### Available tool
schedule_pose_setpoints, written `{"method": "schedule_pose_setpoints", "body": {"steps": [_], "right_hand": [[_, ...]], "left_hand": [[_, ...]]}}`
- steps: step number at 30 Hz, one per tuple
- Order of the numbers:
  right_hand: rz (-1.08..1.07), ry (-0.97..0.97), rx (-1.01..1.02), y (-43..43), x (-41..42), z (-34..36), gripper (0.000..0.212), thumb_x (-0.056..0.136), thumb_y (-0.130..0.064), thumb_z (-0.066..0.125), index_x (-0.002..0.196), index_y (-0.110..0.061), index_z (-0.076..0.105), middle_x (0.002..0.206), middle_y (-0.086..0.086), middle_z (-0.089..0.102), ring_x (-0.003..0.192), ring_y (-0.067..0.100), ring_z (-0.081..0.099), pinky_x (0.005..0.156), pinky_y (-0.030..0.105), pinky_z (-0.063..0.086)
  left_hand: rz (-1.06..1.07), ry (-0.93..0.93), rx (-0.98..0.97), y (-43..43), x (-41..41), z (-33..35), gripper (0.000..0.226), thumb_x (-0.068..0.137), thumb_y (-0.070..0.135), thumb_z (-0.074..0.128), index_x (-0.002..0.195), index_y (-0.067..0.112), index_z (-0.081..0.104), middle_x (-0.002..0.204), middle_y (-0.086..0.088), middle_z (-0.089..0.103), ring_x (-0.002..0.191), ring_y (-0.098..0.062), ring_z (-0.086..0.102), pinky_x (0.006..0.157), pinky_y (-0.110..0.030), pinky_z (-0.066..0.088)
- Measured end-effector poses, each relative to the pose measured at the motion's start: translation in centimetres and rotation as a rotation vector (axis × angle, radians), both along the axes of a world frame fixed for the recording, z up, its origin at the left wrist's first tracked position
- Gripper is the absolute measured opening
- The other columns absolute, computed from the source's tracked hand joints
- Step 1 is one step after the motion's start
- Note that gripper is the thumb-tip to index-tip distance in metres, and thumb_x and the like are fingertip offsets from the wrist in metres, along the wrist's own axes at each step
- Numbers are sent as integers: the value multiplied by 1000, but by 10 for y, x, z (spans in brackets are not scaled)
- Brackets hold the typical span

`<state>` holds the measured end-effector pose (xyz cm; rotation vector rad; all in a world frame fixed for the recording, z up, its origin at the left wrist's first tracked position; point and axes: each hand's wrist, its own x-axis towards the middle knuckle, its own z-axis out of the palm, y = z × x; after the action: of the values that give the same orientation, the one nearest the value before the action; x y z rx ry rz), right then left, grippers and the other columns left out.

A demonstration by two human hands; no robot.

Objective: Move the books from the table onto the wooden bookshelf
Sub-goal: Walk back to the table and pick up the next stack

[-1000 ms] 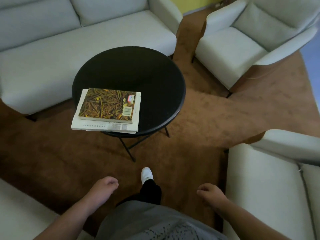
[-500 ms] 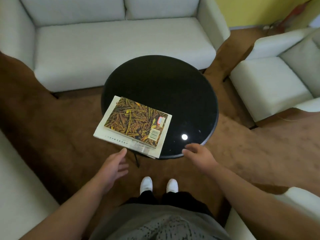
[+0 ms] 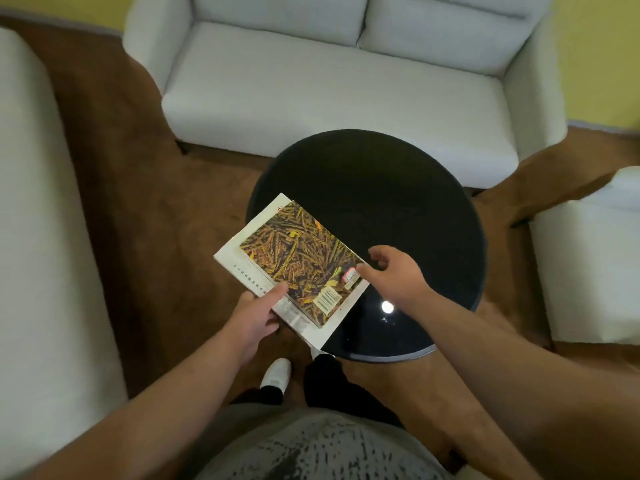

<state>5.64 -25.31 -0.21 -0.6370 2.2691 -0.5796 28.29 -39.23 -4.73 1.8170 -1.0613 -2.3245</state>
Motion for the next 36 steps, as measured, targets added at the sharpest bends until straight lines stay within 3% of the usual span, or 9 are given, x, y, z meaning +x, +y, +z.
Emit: {"method": "schedule_pose_setpoints", "body": {"steps": [4,8,14,19,22,25,29,33,36], "right_hand": [[140,-18,94,-34,-17,-9,67,93,-44,66,150,-15,46,151,4,52,134,22,53,104,34,44],[115,-219,111,-64,-27,-21,56,100,-43,56,146,-13,50,142,9,60,122,22,61,103,37,46],[20,-658,177,-94,-25,-34,49,98,-58,50,121,-17,64,106,9,79,98,29,77,91,44,55],[61,-692,257,-95,-27,-40,58,93,-67,50,125,-19,60,97,6,81,86,24,80,80,40,56],[63,-725,290,-95,-31,-38,59,92,-67,51,124,-19,63,98,7,81,84,24,80,72,37,54],[89,-735,287,-93,-30,-38,55,94,-62,53,125,-18,63,106,9,80,98,31,77,84,44,54],[118,-752,284,-88,-21,-40,51,93,-56,57,124,-17,65,118,10,76,116,34,67,112,57,39],[153,-790,307,-82,-11,-44,52,88,-59,61,120,-20,67,107,2,80,107,25,72,102,48,45],[145,-827,281,-74,1,-51,56,84,-62,65,124,-23,64,109,1,80,108,25,72,100,47,47]], "left_hand": [[150,8,9,7,-11,-6,53,81,38,80,117,21,46,125,-4,56,106,-23,57,109,-53,43],[300,-40,-11,7,-23,-16,101,74,42,85,151,17,25,153,-11,41,139,-36,39,115,-56,32],[438,49,0,13,-29,-23,66,70,32,89,118,25,45,109,6,61,98,-16,58,94,-40,41],[493,123,-57,19,-30,-25,69,74,28,87,132,18,51,122,-3,66,114,-24,61,106,-50,44],[470,150,-82,21,-27,-25,64,78,27,83,133,18,53,122,-2,67,115,-23,60,102,-45,45],[461,168,-88,21,-22,-26,55,81,27,80,130,21,56,120,0,68,114,-21,61,91,-37,45],[466,178,-69,21,-19,-24,44,85,22,78,124,19,59,119,-8,70,114,-27,64,100,-49,49],[486,154,-26,21,-9,-23,47,85,24,77,127,13,59,117,-15,72,111,-32,68,95,-54,52],[426,127,9,21,6,-25,44,85,32,75,125,21,60,114,-8,74,107,-28,69,79,-45,54]]}}
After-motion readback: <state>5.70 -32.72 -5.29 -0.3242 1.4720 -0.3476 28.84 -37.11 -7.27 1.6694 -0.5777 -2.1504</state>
